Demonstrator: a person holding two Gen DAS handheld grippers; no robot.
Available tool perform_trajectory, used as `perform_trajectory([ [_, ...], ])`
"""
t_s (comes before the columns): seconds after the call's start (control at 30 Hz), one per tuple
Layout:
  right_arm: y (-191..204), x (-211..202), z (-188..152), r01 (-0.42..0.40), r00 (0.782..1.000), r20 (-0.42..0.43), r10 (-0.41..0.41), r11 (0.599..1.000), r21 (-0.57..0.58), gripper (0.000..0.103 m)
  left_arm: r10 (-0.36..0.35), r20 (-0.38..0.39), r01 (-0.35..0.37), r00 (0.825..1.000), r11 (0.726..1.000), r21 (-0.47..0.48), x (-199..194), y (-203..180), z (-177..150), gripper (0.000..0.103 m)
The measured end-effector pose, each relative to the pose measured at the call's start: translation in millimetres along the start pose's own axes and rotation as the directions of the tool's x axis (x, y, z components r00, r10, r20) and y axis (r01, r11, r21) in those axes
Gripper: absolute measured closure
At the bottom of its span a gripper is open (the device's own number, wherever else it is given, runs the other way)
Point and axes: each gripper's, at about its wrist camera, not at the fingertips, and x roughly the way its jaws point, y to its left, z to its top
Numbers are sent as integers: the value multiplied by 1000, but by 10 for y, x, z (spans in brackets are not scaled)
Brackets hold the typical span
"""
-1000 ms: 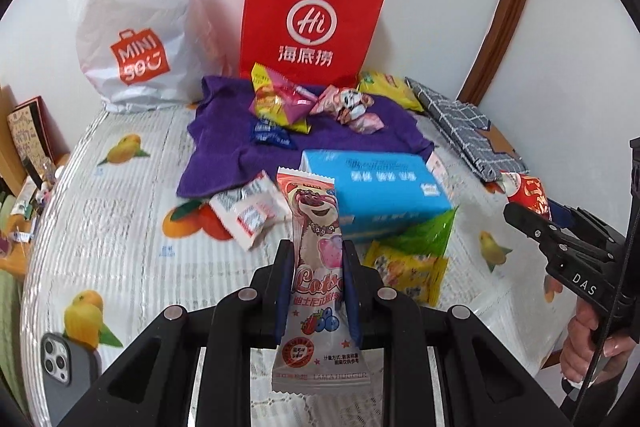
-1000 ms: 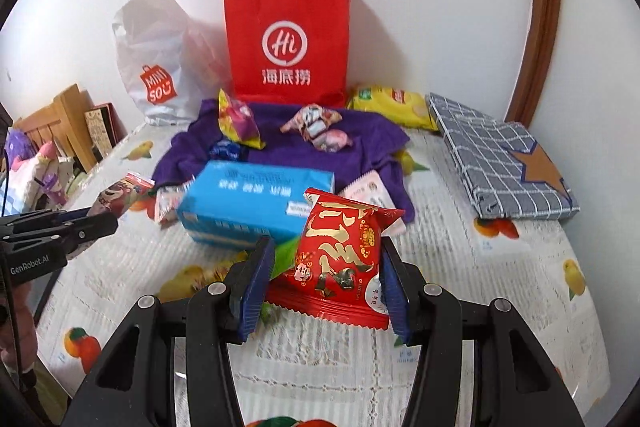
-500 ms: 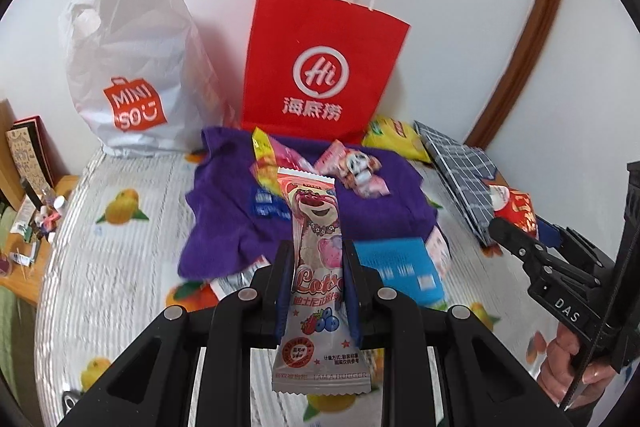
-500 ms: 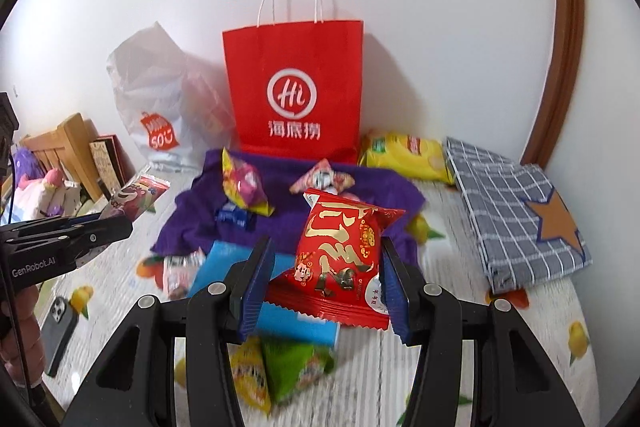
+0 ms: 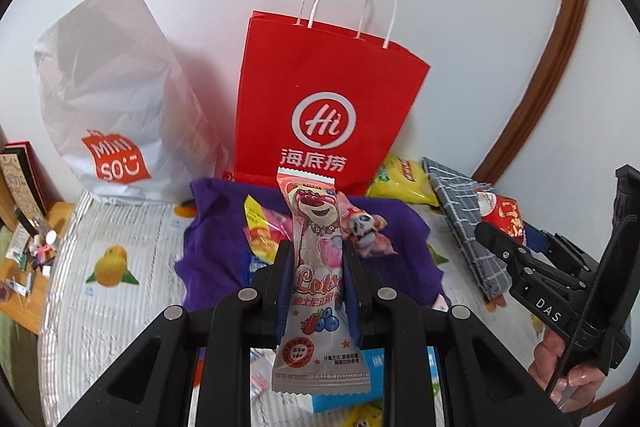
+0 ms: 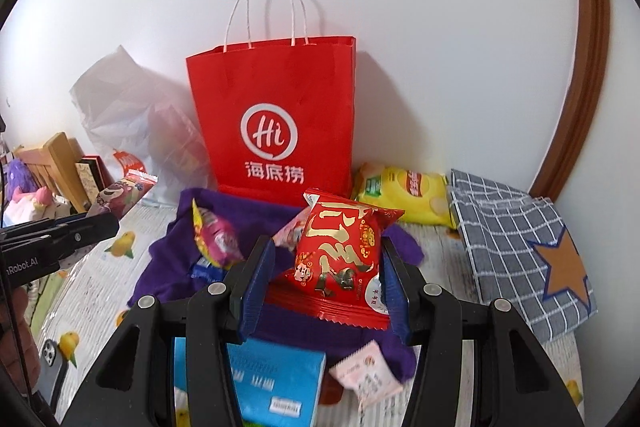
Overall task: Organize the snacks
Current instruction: 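Lower the red packet and pink candy bar over the purple cloth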
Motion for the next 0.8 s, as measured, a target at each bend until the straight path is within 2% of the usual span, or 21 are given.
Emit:
perform_trajectory([
  [0.1, -35, 121, 67, -4, 1000, -5, 4, 1000, 4, 51, -15, -7, 15, 1000, 1000, -12, 105, 26, 89, 81],
  [0.27, -76, 329, 175, -16, 1000, -15, 16, 1000, 8, 51, 9, -31, -10, 999, 1000, -28, 295, 90, 199, 81],
  [0.5, -121, 567, 262, -17, 999, -29, 17, 1000, -10, 51, 77, -87, -84, 993, 993, -87, 549, 347, 326, 81],
  [0.6, -176, 718, 222, -23, 998, -55, 23, 1000, 1, 51, 138, -114, -150, 984, 984, -100, 685, 522, 307, 81],
  [0.8, -226, 1011, 155, -18, 992, -123, 17, 1000, -6, 51, 145, -185, -172, 972, 976, -135, 919, 738, 267, 81],
])
